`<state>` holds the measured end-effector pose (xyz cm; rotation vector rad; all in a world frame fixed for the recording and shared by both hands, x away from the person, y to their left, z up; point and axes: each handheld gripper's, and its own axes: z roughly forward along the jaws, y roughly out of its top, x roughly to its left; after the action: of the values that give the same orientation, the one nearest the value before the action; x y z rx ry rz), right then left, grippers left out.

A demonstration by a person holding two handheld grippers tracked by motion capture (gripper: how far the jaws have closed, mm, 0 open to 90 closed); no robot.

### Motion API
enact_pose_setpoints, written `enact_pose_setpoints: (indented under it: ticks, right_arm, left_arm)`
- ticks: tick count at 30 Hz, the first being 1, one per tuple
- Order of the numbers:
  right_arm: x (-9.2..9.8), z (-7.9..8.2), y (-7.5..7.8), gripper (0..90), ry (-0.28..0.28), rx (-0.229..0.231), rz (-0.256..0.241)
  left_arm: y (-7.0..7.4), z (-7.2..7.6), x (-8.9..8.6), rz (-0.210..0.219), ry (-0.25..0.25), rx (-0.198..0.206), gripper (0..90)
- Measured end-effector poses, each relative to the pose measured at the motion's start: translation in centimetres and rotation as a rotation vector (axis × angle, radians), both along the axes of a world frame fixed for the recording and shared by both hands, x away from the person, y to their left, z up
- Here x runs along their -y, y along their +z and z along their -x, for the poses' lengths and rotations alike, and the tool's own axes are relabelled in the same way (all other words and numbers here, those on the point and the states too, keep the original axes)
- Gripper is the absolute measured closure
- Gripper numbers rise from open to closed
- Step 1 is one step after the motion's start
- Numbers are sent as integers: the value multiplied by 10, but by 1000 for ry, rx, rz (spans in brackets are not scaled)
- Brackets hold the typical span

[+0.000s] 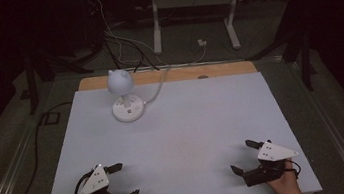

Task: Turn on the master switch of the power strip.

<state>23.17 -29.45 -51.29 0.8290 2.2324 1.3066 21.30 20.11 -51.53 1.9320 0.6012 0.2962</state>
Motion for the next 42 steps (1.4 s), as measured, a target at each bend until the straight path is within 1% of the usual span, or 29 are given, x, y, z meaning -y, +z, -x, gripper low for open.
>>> enact_pose_setpoints:
  ticks: [3, 8, 13, 14, 20, 22, 28, 37, 42]
  right_arm:
    - [-1, 1, 1, 0, 2, 10, -7]
    - [-1, 2, 2, 0, 0, 12, -15]
    - [-2, 3, 3, 0, 11, 15, -23]
    - [-2, 3, 4, 0, 11, 27, -20]
    - [-1, 4, 5, 0, 6, 27, -33]
    - [-1, 4, 5, 0, 3, 20, -37]
    - [-3, 5, 4, 0, 8, 15, -37]
    - [-5, 6, 5, 0, 13, 20, -31]
    - [-4, 7, 6, 0, 12, 22, -40]
  left_arm:
    - [1, 0, 0, -2, -1, 3, 1]
    - [1, 0, 1, -6, -10, 2, 2]
    - [2, 2, 4, -21, -22, 6, 1]
    - [1, 2, 5, -25, -24, 5, 2]
    - [2, 1, 6, -33, -40, -2, 2]
    - [2, 1, 7, -48, -47, -2, 2]
    - [5, 1, 9, -34, -60, -3, 1]
    - [11, -1, 13, -29, -93, -9, 1]
    - [15, -3, 16, -27, -94, -5, 1]
